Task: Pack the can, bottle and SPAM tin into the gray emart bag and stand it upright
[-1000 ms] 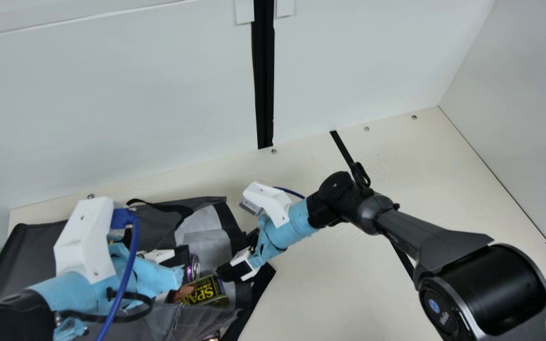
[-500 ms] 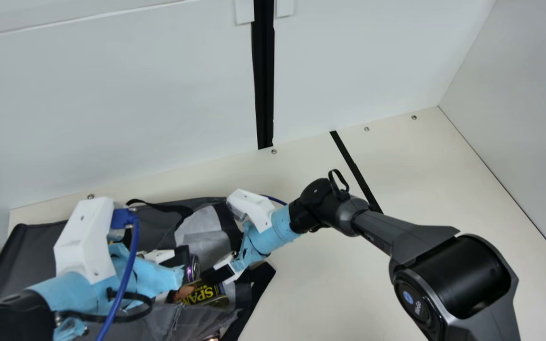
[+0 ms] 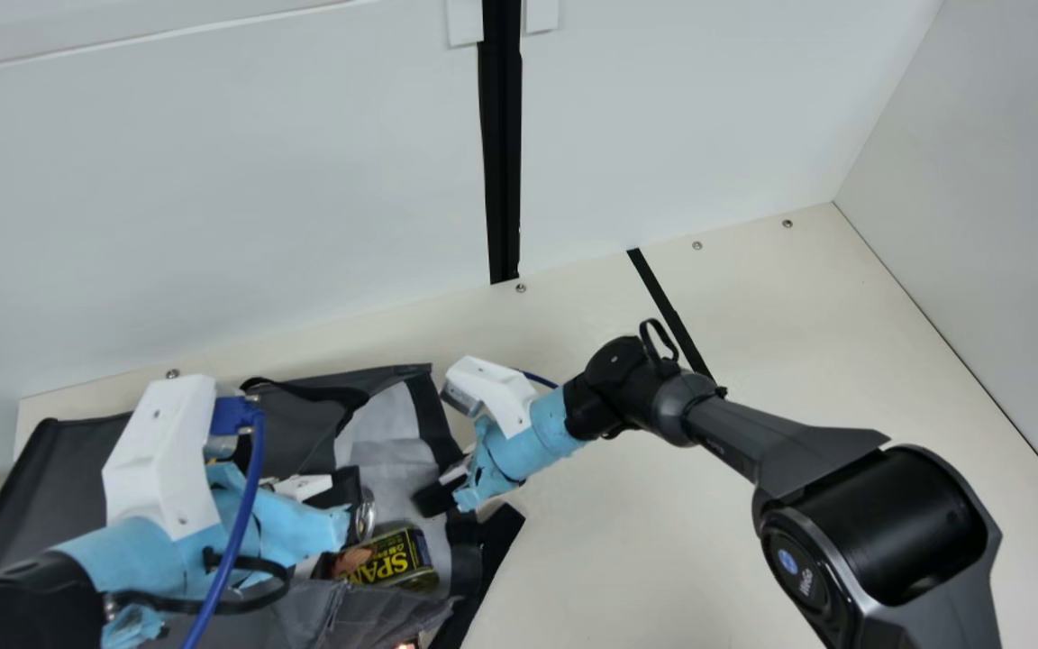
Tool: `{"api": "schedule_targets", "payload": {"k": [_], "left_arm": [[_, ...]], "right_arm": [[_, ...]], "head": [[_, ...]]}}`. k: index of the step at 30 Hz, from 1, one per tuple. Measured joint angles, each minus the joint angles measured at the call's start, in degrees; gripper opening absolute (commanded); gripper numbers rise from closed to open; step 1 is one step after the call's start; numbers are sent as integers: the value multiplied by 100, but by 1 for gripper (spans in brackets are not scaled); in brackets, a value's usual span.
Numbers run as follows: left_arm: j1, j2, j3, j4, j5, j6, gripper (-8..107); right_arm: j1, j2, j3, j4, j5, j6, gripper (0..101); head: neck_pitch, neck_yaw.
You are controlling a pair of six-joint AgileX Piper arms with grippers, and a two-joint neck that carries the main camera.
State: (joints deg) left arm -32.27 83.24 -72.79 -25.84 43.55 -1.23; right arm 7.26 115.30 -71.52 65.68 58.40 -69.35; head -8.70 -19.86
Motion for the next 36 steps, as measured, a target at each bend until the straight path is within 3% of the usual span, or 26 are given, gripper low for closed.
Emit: {"api": "schedule_targets", "payload": {"k": [10, 20, 27, 36], "left_arm": [[0, 0, 0, 0, 0, 0, -8], [0, 0, 0, 0, 0, 0, -8], [0, -122, 104, -42, 0, 36, -8], [58, 7, -46, -679, -125, 706, -8]], "right_arm": [[-521, -248, 68, 9, 452, 126, 0], [-1047, -650, 144, 236, 1137, 355, 0], [-965, -1087, 574, 670, 1147, 436, 0], [-969, -1781, 863, 998, 1153, 785, 0]], "head": [[0, -9], [0, 0], [9, 0], [0, -9]]}}
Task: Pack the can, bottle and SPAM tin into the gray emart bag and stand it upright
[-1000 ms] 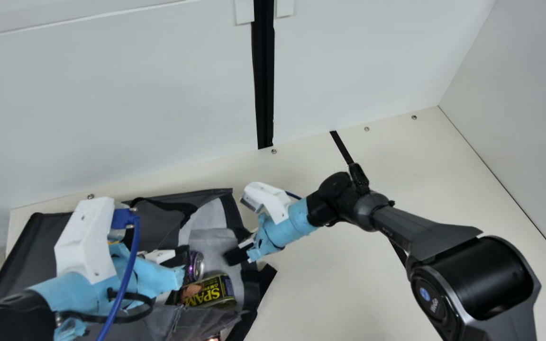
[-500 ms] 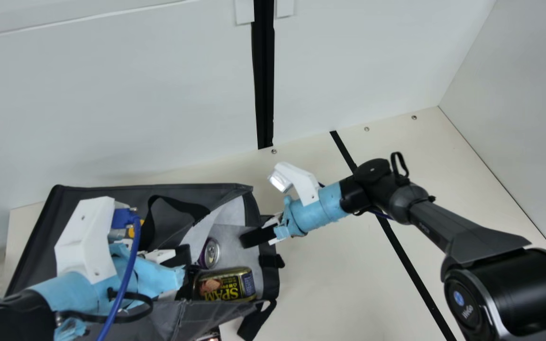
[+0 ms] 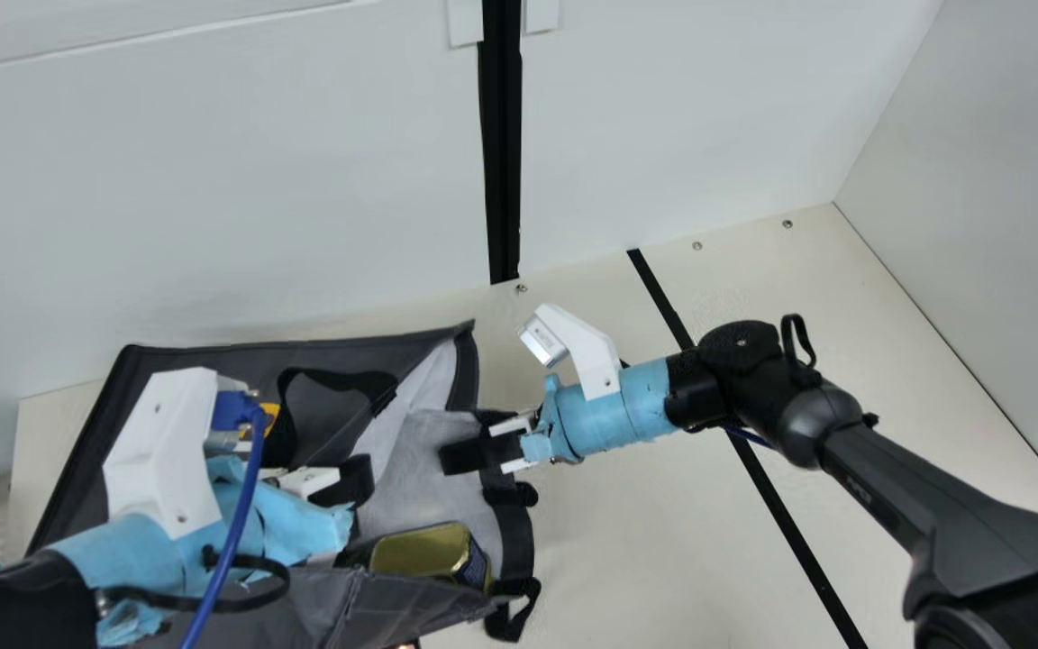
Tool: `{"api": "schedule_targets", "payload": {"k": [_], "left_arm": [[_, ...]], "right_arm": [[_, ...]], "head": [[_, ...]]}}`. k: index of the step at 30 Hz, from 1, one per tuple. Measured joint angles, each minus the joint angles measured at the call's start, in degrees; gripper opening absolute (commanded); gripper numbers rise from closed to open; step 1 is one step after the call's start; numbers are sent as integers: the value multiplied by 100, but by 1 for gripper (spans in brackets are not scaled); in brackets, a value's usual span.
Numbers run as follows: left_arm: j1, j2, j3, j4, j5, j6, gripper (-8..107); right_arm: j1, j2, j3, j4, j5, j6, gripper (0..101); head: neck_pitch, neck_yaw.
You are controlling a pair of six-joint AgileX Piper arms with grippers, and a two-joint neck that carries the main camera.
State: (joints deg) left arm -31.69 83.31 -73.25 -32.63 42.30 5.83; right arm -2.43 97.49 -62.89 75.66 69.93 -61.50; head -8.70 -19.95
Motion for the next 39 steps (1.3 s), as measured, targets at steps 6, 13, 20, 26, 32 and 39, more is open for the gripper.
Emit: {"api": "schedule_targets", "payload": {"k": [6, 13, 20, 26, 32, 39], "left_arm": [[126, -19, -95, -506, 4, 521, -8], [344, -186, -171, -986, 68, 1002, -8], [496, -375, -312, -1199, 181, 1199, -8], [534, -568, -497, -1150, 327, 1099, -8], [513, -785, -772, -893, 607, 767, -8], [389, -997, -1213, -441, 1056, 295, -8]], "right_arm": [[-10, -463, 86, 221, -5, 341, 0], [66, -986, 110, 556, -5, 768, 0], [114, -1532, -23, 920, 6, 1224, 0], [64, -1959, -175, 1122, 22, 1611, 0], [8, -2341, -251, 1348, 22, 1918, 0], [-66, -2766, -343, 1430, 29, 2327, 0]], "head": [[0, 0], [0, 9], [9, 0], [0, 9], [9, 0], [0, 0]]}}
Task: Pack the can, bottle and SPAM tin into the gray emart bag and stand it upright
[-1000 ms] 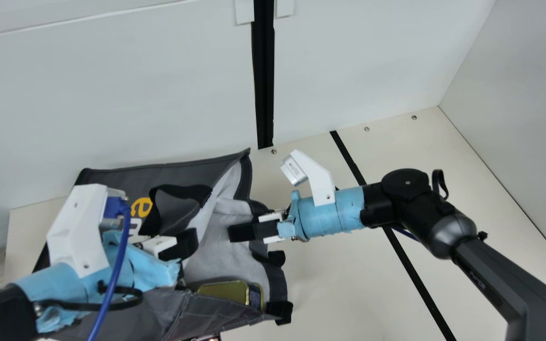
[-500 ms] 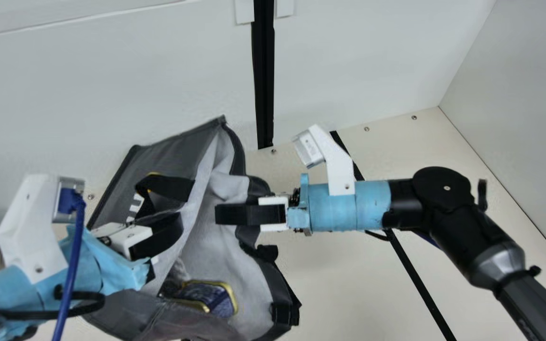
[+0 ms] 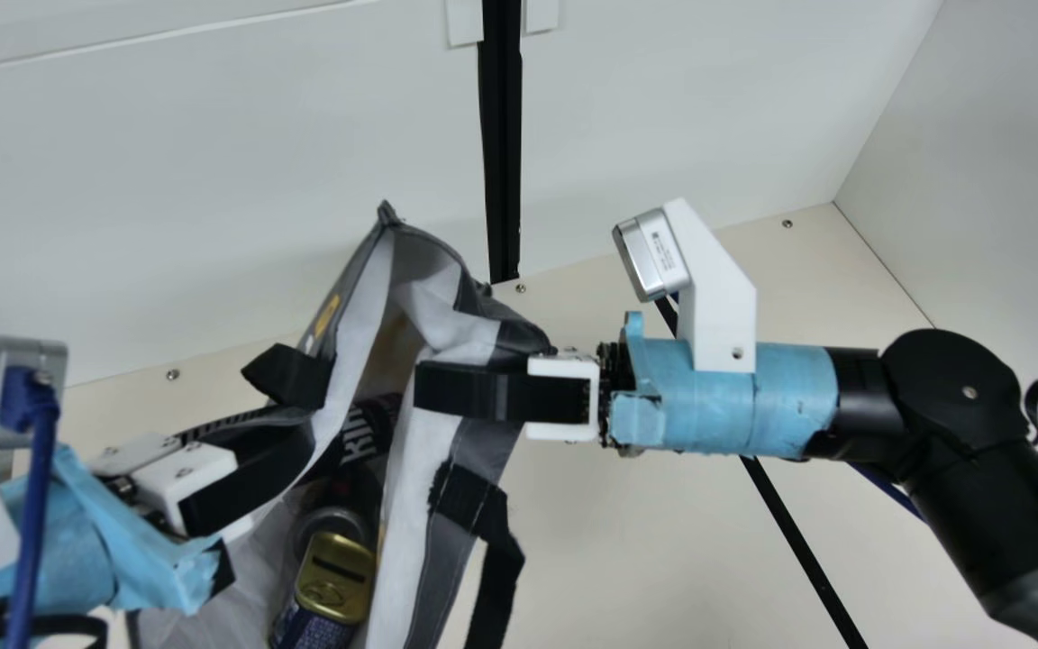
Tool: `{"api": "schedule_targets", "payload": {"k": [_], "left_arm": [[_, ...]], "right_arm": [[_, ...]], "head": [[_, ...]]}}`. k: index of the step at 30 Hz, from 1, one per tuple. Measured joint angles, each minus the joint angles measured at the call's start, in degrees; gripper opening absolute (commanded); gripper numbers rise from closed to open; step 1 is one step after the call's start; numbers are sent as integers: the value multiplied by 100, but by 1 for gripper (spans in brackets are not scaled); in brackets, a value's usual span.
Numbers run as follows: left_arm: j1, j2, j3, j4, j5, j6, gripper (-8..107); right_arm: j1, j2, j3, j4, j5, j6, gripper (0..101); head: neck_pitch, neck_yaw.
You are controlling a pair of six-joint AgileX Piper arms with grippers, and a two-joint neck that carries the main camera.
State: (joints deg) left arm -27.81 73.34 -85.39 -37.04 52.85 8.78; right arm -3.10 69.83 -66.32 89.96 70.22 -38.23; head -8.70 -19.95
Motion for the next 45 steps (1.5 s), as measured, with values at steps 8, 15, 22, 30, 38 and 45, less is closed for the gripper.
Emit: {"api": "schedule_targets", "payload": {"k": [8, 15, 22, 30, 38, 45], "left_arm": [[-238, -115, -578, 486, 576, -463, -8], [-461, -168, -1068, 738, 1124, -713, -8], [-708, -171, -1427, 910, 1687, -878, -8], [-1195, -279, -1089, 1031, 1714, -1037, -8], [-1149, -203, -903, 757, 1703, -823, -8], [-762, 230, -982, 307, 1701, -262, -8]], "right_arm": [[-117, -418, -37, 37, 15, 411, 0], [-284, -775, -98, 37, 19, 785, 0], [-507, -1109, -176, -279, 14, 1246, 0], [-656, -1434, -91, -652, -26, 1652, 0], [-737, -1465, 46, -963, -20, 1708, 0], [-785, -1102, 66, -1040, -78, 1313, 0]], "head": [[9, 9], [0, 0], [0, 0], [0, 0], [0, 0], [0, 9]]}}
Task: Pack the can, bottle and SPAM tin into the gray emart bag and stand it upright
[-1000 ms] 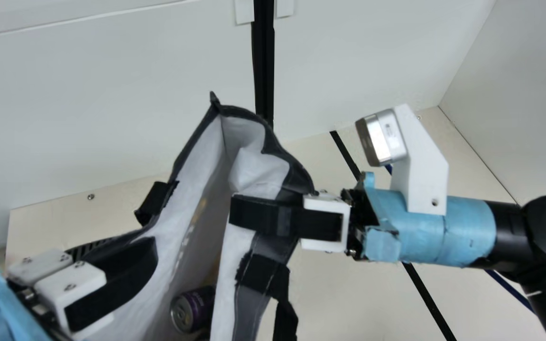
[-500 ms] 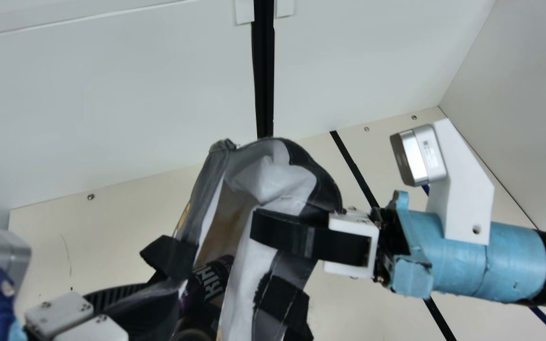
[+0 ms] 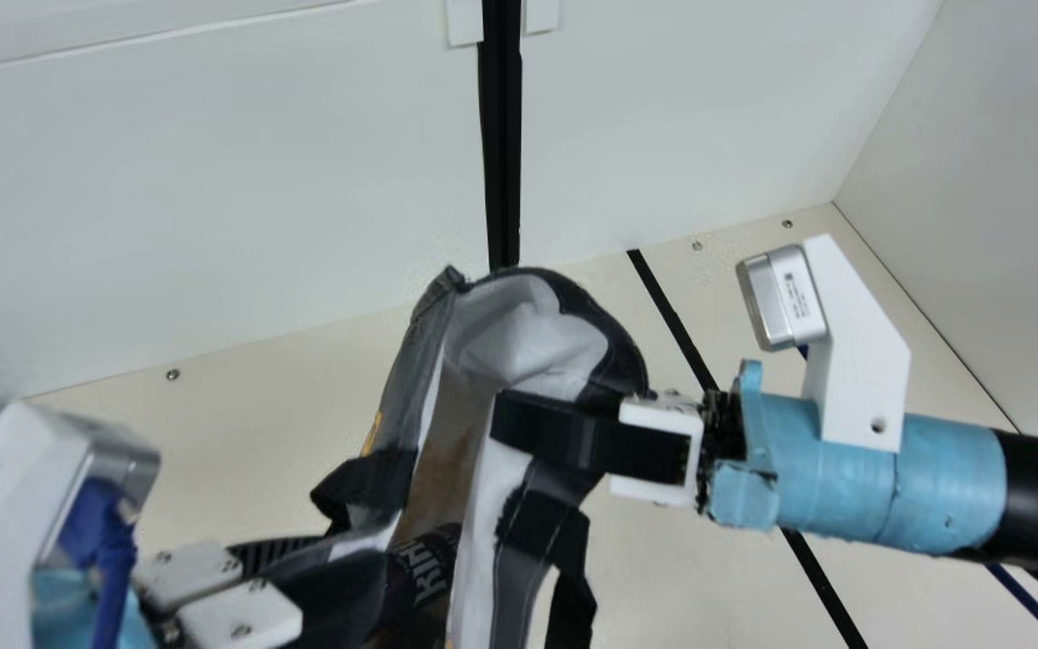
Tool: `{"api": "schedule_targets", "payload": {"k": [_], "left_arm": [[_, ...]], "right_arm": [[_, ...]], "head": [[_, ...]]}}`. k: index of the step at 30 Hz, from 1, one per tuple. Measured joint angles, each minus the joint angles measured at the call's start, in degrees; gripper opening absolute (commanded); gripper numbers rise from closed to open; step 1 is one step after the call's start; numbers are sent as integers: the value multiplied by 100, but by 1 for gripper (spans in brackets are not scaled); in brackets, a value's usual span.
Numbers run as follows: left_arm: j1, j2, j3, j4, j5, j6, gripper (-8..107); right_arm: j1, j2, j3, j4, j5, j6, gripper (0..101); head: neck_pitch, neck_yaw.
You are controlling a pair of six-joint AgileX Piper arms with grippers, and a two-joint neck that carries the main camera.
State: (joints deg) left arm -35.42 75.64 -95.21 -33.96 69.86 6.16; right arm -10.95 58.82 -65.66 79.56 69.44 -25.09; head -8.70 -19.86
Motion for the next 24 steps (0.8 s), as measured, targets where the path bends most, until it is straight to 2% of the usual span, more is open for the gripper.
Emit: {"api": "schedule_targets", "payload": {"k": [6, 12, 24], "left_arm": [[444, 667, -354, -300, -13, 743, -8], [852, 1565, -1054, -435, -2, 1412, -8], [823, 3187, -2464, -248, -368, 1735, -8]], "right_arm": [[-120, 629, -46, -196, -8, -636, 0], [-219, 1458, -256, -315, 5, -1439, 0], [-297, 2971, -921, -154, 62, -2748, 0]], "head": [[9, -9], [0, -9], [9, -9]]}}
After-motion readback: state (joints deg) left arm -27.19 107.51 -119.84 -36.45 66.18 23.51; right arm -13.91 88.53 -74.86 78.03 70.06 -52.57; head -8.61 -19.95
